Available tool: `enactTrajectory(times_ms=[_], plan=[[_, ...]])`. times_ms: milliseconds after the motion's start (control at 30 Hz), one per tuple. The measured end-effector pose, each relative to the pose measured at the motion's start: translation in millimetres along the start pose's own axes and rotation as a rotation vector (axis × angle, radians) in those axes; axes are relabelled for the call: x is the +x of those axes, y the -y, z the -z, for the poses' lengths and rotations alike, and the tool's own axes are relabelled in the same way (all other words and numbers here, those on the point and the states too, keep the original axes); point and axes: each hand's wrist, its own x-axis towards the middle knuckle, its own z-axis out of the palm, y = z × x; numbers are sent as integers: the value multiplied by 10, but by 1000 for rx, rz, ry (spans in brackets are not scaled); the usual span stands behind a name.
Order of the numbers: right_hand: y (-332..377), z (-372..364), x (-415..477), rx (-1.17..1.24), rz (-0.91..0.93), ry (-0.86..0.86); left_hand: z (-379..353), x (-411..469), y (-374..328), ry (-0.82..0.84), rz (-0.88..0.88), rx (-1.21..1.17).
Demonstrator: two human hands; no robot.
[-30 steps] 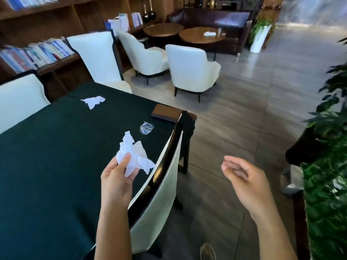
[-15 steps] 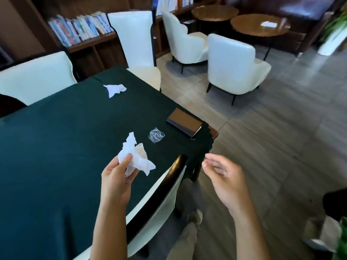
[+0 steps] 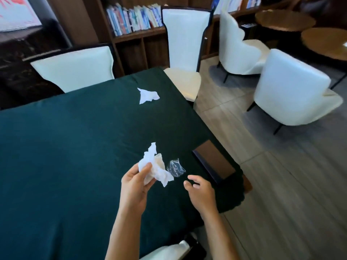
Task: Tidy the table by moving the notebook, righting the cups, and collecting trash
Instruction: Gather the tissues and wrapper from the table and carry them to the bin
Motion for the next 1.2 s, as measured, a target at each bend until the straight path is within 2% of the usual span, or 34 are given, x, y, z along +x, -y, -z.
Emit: enactTrajectory(times_ms=[133, 267, 400, 467, 567, 733, 800, 900, 967, 1100, 1200], plan=[[40, -234, 347, -161, -1, 73, -74, 105, 8, -52, 20, 23], [103, -416, 718, -365, 6, 218, -46, 177, 41, -143, 22, 11], [214, -353, 970, -431, 124, 275, -41, 248, 120, -229, 36, 5], [340, -235, 1100, -473, 219, 233, -84, 312, 162, -281, 44, 0], [693, -20, 1346, -362, 356, 207, -244, 488, 214, -371, 38, -3], [1459, 289, 1733, -81, 456, 335, -648, 953, 217, -470, 37, -1], [1701, 329, 1859, 14, 490, 468, -818, 1161, 176, -462, 40, -13], [1910, 322, 2113, -107, 618, 626, -1037, 1473, 69, -361, 47, -22], [1986, 288, 2296, -199, 685, 658, -1124, 1623, -20, -272, 76, -47], [2089, 193, 2718, -287, 745, 734, -1175, 1877, -127, -202, 174, -190], [2163, 50, 2955, -354, 758, 828, -1160, 2056, -175, -172, 117, -77]])
